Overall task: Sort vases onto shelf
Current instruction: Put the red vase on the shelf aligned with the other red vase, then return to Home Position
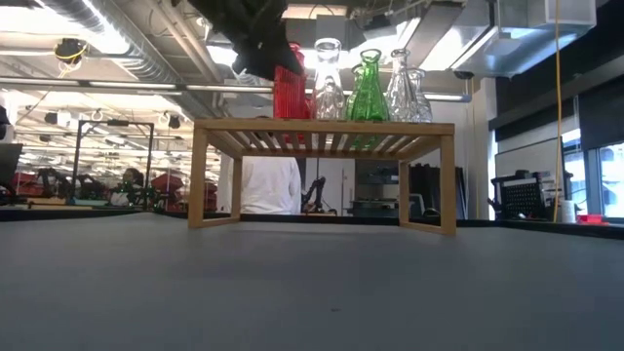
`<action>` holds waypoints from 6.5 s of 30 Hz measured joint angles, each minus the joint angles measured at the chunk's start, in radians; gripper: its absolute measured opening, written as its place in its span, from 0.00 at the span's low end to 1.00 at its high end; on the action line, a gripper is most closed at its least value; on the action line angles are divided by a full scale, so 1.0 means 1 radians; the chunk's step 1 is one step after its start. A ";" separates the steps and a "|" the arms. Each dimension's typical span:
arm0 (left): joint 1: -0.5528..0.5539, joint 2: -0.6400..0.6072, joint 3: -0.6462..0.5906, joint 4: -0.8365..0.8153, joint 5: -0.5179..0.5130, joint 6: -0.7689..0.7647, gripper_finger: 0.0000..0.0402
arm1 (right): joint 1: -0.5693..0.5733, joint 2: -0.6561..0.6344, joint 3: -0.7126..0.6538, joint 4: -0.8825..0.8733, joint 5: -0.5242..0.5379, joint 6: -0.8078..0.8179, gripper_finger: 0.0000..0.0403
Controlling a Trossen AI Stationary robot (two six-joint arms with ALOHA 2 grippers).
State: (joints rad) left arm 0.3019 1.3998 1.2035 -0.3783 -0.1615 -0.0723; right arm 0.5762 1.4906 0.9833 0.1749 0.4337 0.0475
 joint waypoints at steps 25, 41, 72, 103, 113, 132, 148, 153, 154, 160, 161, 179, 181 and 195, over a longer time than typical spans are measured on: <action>-0.010 0.001 -0.007 0.025 -0.007 0.004 0.75 | -0.001 0.000 0.000 0.000 0.000 0.000 0.01; -0.010 -0.044 -0.007 0.062 -0.002 0.006 0.81 | 0.000 0.000 0.000 0.000 0.000 -0.001 0.01; -0.637 -0.389 -0.050 -0.077 -0.234 -0.048 0.44 | 0.000 0.000 0.000 0.005 0.000 0.055 0.01; -0.511 -0.869 -0.864 0.507 0.015 -0.056 0.09 | -0.054 0.001 -0.030 0.046 -0.114 0.051 0.01; -0.499 -0.956 -0.931 0.504 0.017 -0.051 0.09 | -0.106 -0.117 -0.185 0.118 -0.216 0.056 0.01; -0.499 -1.022 -0.969 0.521 0.101 -0.018 0.09 | -0.237 -0.414 -0.501 0.265 -0.250 0.110 0.01; -0.498 -1.074 -1.057 0.583 0.078 0.047 0.09 | -0.248 -0.644 -0.689 0.325 -0.249 0.131 0.01; -0.491 -1.151 -1.112 0.669 0.132 0.032 0.09 | -0.272 -0.700 -0.749 0.358 -0.287 0.148 0.01; -0.490 -1.165 -1.119 0.664 0.130 0.031 0.09 | -0.275 -0.710 -0.758 0.358 -0.287 0.155 0.01; -0.490 -1.219 -1.168 0.664 0.087 0.030 0.09 | -0.278 -0.750 -0.792 0.357 -0.265 0.154 0.01; -0.490 -1.225 -1.178 0.664 0.070 0.030 0.09 | -0.278 -0.755 -0.798 0.357 -0.254 0.154 0.01; -0.490 -1.259 -1.196 0.619 0.025 0.011 0.09 | -0.299 -1.187 -0.976 0.164 -0.183 0.132 0.01; -0.490 -1.259 -1.196 0.618 0.025 0.006 0.09 | -0.331 -1.244 -0.976 0.108 -0.201 0.139 0.01; -0.490 -1.258 -1.196 0.617 0.024 0.004 0.09 | -0.549 -1.488 -0.975 -0.147 -0.441 0.143 0.01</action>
State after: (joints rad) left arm -0.1879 0.1417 0.0074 0.2386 -0.1378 -0.0681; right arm 0.0276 0.0023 0.0078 0.0283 -0.0070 0.1902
